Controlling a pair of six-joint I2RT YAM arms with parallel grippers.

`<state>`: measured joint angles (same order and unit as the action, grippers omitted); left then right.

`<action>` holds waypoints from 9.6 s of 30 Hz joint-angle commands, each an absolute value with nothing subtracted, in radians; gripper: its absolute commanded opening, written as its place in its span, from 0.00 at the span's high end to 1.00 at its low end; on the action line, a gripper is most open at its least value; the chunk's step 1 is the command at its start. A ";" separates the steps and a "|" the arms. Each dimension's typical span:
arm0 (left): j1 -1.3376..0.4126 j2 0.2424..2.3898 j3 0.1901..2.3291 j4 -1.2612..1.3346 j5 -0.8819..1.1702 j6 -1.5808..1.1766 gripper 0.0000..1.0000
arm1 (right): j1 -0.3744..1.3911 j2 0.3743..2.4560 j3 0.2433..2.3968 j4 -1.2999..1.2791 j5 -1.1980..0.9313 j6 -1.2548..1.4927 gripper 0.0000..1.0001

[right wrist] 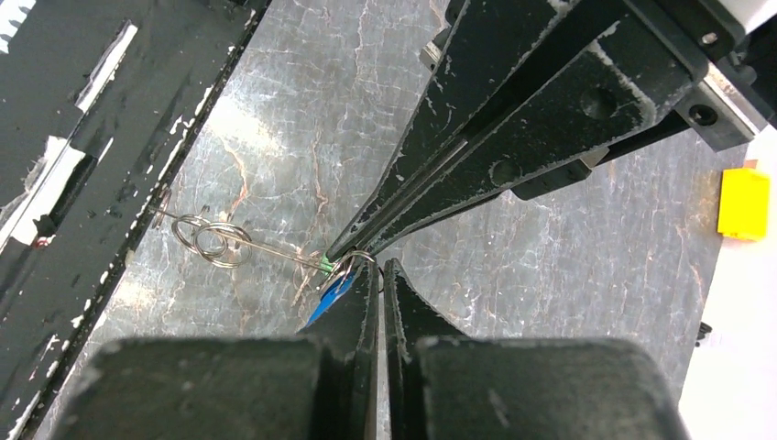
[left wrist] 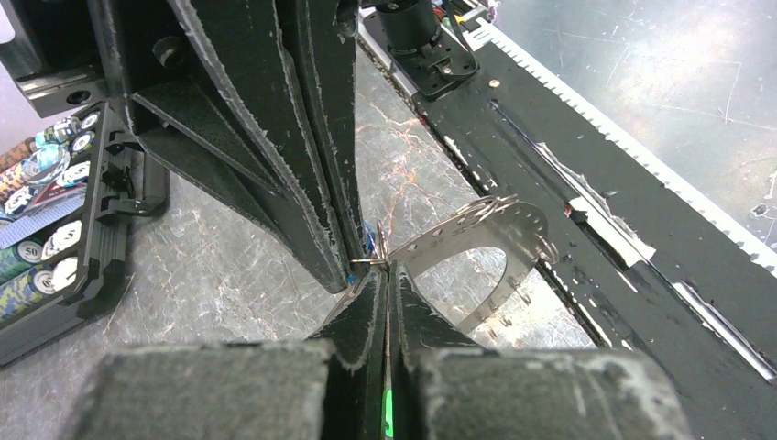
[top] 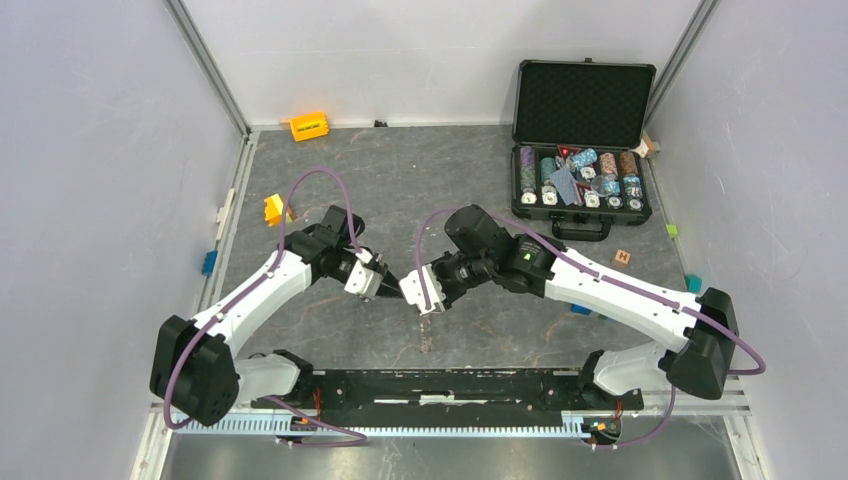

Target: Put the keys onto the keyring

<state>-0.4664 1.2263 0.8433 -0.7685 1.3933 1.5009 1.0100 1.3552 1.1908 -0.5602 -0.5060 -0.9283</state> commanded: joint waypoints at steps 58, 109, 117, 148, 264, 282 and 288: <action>-0.437 1.210 0.841 -0.796 1.609 1.516 0.98 | 0.893 1.175 1.124 -0.595 -0.570 -0.928 0.75; -0.143 1.328 1.103 -1.645 1.518 2.277 0.98 | 1.156 1.521 0.854 -0.259 -0.726 -0.763 0.61; -0.130 1.316 1.103 -1.645 1.505 2.273 0.98 | 1.199 1.653 0.933 -0.292 -0.773 -0.719 0.57; -0.131 1.299 1.076 -1.645 1.487 2.291 0.98 | 1.226 1.765 0.991 -0.358 -0.730 -0.696 0.83; -0.131 1.268 1.062 -1.645 1.509 2.275 0.98 | 1.207 1.825 1.051 -0.396 -0.815 -0.613 0.63; -0.131 1.263 1.058 -1.645 1.507 2.273 0.98 | 1.221 1.847 1.044 -0.430 -0.828 -0.654 0.70; -0.131 1.259 1.055 -1.645 1.507 2.272 0.98 | 1.221 1.850 1.049 -0.431 -0.822 -0.655 0.78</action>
